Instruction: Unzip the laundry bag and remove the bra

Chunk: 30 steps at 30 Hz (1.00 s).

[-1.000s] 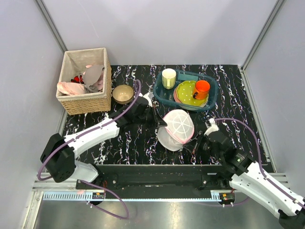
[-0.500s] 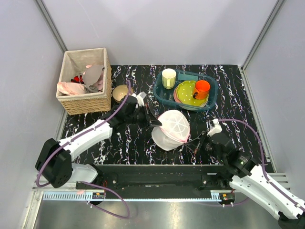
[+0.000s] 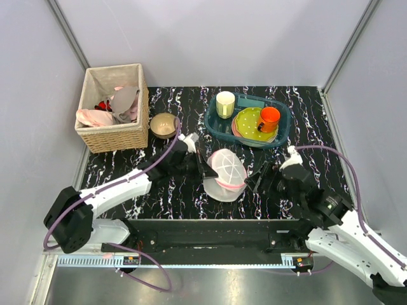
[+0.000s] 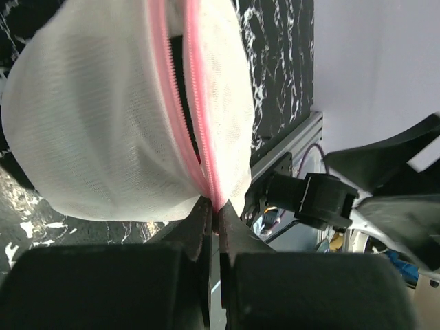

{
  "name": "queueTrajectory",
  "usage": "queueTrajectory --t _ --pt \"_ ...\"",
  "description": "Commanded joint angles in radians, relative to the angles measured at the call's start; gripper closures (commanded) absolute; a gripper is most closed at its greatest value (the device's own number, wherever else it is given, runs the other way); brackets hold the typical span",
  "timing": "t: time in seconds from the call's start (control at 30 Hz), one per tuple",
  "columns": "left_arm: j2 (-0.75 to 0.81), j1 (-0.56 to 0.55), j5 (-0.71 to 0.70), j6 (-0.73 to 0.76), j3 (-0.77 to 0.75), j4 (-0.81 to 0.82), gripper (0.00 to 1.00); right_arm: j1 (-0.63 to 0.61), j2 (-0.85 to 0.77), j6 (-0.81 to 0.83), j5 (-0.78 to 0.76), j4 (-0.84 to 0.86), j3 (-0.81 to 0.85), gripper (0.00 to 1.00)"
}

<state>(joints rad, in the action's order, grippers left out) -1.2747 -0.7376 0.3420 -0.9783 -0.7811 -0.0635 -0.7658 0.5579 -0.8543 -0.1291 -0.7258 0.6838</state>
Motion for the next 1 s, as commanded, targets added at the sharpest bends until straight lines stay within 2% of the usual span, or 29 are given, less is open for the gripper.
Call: queueTrajectory --t 0.0,0.1,0.13,0.17,0.23,0.27,0.3,0.33,0.43,0.63,0.77,0.97 --pt "-0.006 -0.055 -0.055 -0.037 0.06 0.14 1.0 -0.004 0.115 0.055 -0.038 0.098 0.088 0.13" --pt "-0.012 -0.097 -0.084 -0.027 0.051 0.14 1.0 -0.004 0.242 0.08 -0.008 0.172 0.132 0.14" --pt "-0.02 -0.104 -0.087 -0.019 0.045 0.139 0.96 -0.004 0.31 0.083 0.0 0.196 0.149 0.14" --pt "-0.029 -0.105 -0.033 0.006 0.022 0.142 0.84 -0.006 0.339 0.089 0.015 0.207 0.157 0.14" --pt "-0.044 -0.089 0.03 0.029 -0.009 0.108 0.44 -0.004 0.388 0.083 0.04 0.224 0.16 0.14" --pt "-0.035 -0.08 0.034 0.049 -0.015 0.093 0.32 -0.006 0.39 0.074 0.048 0.232 0.152 0.14" --pt "-0.023 -0.079 0.028 0.055 -0.014 0.082 0.29 -0.004 0.376 0.067 0.046 0.245 0.142 0.14" --pt "-0.005 -0.072 0.009 0.062 -0.01 0.073 0.21 -0.006 0.364 0.063 0.042 0.25 0.117 0.13" --pt "0.073 -0.01 0.005 0.063 0.028 0.067 0.21 -0.006 0.304 0.041 0.011 0.255 0.065 0.14" --pt "0.097 0.124 0.095 0.046 0.089 0.074 0.24 -0.006 0.231 0.006 0.006 0.206 -0.004 0.15" --pt "0.074 0.135 0.092 0.052 0.062 0.085 0.3 -0.004 0.163 -0.002 -0.009 0.192 -0.024 0.16" --pt "-0.069 0.135 0.098 0.066 -0.004 0.077 0.3 -0.006 0.212 0.049 -0.044 0.158 0.045 0.16"
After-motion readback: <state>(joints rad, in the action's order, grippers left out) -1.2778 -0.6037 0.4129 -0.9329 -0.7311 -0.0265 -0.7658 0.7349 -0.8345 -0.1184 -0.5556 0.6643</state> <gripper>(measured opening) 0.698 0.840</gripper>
